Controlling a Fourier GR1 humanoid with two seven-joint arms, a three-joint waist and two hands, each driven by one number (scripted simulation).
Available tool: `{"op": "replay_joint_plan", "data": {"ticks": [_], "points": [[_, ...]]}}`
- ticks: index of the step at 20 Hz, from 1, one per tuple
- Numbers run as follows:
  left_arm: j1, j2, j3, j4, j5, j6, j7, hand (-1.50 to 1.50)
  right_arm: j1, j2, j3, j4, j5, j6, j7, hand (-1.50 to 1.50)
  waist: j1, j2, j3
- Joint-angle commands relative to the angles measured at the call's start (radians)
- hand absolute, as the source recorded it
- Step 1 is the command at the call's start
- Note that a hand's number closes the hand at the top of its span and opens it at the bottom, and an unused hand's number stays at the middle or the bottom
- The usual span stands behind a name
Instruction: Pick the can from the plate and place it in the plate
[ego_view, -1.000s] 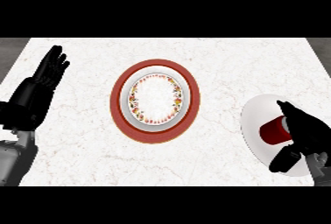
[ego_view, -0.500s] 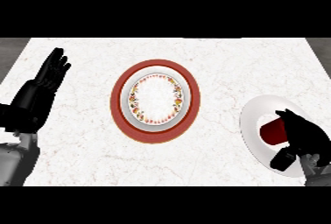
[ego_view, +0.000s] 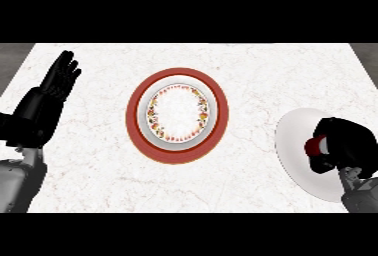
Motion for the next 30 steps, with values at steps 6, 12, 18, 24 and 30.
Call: {"op": "replay_joint_plan", "data": {"ticks": [6,12,18,24,30], "points": [[0.069,0.013,0.044,-0.019,-0.001,0.016,0.015,0.0,0.458,0.092,0.075,-0.329,0.235,-0.178,0.325,1.5,-0.084,-0.022,-0.001],[0.024,-0.003,0.03,-0.019,-0.022,0.016,0.014,0.0,0.614,0.155,0.17,-0.706,0.44,-0.15,0.348,1.5,-0.046,-0.009,-0.001],[0.056,-0.008,0.022,-0.032,-0.001,-0.032,0.009,0.0,0.479,0.319,0.343,-0.843,0.679,-0.106,0.287,1.5,-0.007,-0.005,-0.002],[0.011,-0.009,0.046,-0.023,0.004,-0.047,0.025,0.0,0.24,0.63,0.461,-0.698,0.785,-0.006,0.267,1.5,0.009,0.003,-0.001],[-0.006,-0.028,0.039,0.028,-0.024,-0.07,-0.024,0.0,-0.054,0.638,0.408,-0.546,0.632,0.044,0.402,1.5,0.016,0.006,-0.001]]}}
